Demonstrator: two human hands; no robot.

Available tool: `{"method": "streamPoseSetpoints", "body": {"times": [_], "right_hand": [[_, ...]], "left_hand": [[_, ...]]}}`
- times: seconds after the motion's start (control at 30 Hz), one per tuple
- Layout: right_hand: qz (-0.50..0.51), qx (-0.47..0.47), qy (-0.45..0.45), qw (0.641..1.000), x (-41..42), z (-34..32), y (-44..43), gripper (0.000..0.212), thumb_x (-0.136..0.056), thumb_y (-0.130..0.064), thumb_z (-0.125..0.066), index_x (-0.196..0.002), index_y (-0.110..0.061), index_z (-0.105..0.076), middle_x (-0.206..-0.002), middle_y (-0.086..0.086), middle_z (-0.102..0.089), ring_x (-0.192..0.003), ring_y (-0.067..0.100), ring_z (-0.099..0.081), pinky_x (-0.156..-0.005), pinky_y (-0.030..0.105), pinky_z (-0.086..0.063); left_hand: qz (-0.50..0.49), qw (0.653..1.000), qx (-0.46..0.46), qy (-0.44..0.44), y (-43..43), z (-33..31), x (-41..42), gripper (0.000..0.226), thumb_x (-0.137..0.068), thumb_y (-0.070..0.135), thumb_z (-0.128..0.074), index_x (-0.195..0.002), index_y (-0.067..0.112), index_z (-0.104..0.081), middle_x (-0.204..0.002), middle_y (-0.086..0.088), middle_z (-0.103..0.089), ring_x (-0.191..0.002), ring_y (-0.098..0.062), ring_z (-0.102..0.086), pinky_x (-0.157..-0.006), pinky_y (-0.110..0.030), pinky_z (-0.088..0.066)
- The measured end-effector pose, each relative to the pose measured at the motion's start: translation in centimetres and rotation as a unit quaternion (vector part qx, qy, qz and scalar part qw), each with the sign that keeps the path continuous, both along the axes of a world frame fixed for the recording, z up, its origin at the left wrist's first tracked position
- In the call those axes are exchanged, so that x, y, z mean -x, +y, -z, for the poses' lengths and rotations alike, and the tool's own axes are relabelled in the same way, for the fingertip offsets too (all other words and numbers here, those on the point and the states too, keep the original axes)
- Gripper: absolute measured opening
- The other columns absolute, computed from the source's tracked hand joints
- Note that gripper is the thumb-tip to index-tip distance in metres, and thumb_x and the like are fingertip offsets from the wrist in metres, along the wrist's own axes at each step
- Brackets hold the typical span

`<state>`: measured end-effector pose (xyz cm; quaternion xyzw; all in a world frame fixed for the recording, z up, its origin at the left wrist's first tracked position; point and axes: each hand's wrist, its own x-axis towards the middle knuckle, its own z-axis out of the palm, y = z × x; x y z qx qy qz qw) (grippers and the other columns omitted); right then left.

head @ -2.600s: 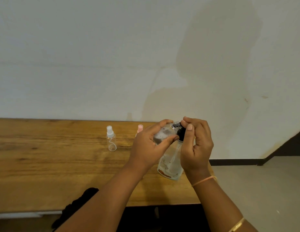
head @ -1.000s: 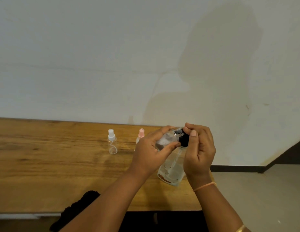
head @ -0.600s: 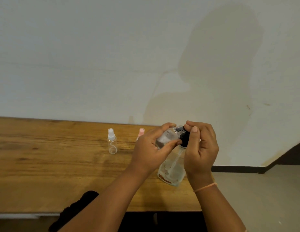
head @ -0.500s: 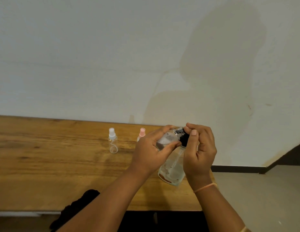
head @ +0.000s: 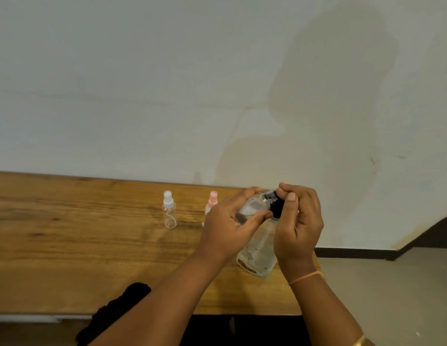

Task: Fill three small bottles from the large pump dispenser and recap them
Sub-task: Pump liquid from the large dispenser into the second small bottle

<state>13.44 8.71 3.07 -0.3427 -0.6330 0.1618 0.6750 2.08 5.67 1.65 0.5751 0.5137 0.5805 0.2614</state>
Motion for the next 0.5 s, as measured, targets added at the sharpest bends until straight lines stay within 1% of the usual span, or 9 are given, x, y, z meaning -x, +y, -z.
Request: {"method": "streamPoseSetpoints", "body": {"times": [0.07, 0.13, 0.2, 0.3, 0.37, 0.43, 0.5], "right_hand": [[-0.004, 0.008, -0.006, 1.0, 0.0, 0.2, 0.0, 0.025, -0.094, -0.015, -0.037, -0.089, -0.013, -0.062, -0.092, -0.001, -0.058, -0.091, 0.0, -0.056, -0.079, 0.015, -0.046], [-0.009, 0.023, 0.016, 1.0, 0.1, -0.2, -0.3, 0.025, -0.094, -0.018, -0.038, -0.089, -0.016, -0.062, -0.092, -0.001, -0.059, -0.091, 0.003, -0.058, -0.079, 0.017, -0.048], [-0.013, 0.028, 0.04, 0.999, 0.2, -0.9, -0.6, 0.024, -0.094, -0.02, -0.038, -0.087, -0.021, -0.061, -0.092, -0.001, -0.06, -0.09, 0.005, -0.059, -0.077, 0.016, -0.048], [-0.011, 0.02, 0.042, 0.999, 0.6, -1.6, -0.7, 0.024, -0.094, -0.021, -0.038, -0.085, -0.028, -0.058, -0.09, -0.001, -0.06, -0.087, 0.006, -0.059, -0.075, 0.015, -0.048], [-0.011, 0.016, 0.042, 0.999, 0.6, -1.3, -0.8, 0.024, -0.094, -0.02, -0.038, -0.086, -0.025, -0.06, -0.09, -0.001, -0.059, -0.088, 0.006, -0.059, -0.076, 0.015, -0.049], [-0.011, 0.012, 0.037, 0.999, 0.4, -0.7, -0.6, 0.024, -0.094, -0.018, -0.038, -0.088, -0.018, -0.061, -0.092, -0.002, -0.059, -0.089, 0.005, -0.059, -0.077, 0.016, -0.048], [-0.007, 0.014, 0.016, 1.0, 0.2, -0.2, -0.3, 0.025, -0.094, -0.018, -0.037, -0.09, -0.014, -0.062, -0.093, -0.005, -0.058, -0.091, 0.003, -0.058, -0.078, 0.016, -0.048]], "left_hand": [[-0.005, 1.0, 0.004, -0.001, 0.0, 0.4, 0.1, 0.051, -0.08, 0.048, -0.065, -0.125, 0.028, -0.059, -0.113, 0.007, -0.068, -0.104, -0.012, -0.064, -0.084, -0.039, -0.056], [-0.005, 1.0, 0.001, -0.009, -0.1, 0.2, 0.1, 0.052, -0.079, 0.049, -0.066, -0.126, 0.027, -0.059, -0.112, 0.005, -0.068, -0.102, -0.013, -0.065, -0.083, -0.038, -0.057], [-0.005, 1.0, -0.009, -0.022, -0.2, -0.3, 0.0, 0.053, -0.077, 0.049, -0.066, -0.125, 0.027, -0.06, -0.111, 0.005, -0.068, -0.101, -0.012, -0.065, -0.083, -0.036, -0.057], [-0.014, 0.999, -0.028, -0.012, -0.3, -0.8, 0.1, 0.051, -0.076, 0.048, -0.067, -0.122, 0.027, -0.061, -0.11, 0.006, -0.068, -0.101, -0.01, -0.065, -0.082, -0.034, -0.057], [-0.016, 0.999, -0.029, -0.008, -0.4, -0.6, 0.1, 0.05, -0.077, 0.048, -0.067, -0.122, 0.027, -0.061, -0.11, 0.006, -0.068, -0.101, -0.01, -0.065, -0.082, -0.034, -0.057], [-0.011, 1.0, -0.017, -0.009, -0.3, -0.3, 0.1, 0.05, -0.078, 0.046, -0.067, -0.123, 0.025, -0.061, -0.11, 0.005, -0.069, -0.101, -0.012, -0.065, -0.082, -0.036, -0.057], [-0.007, 1.0, -0.002, -0.002, -0.1, 0.2, 0.1, 0.052, -0.08, 0.047, -0.066, -0.126, 0.023, -0.06, -0.112, 0.005, -0.068, -0.101, -0.013, -0.065, -0.082, -0.038, -0.057]]}}
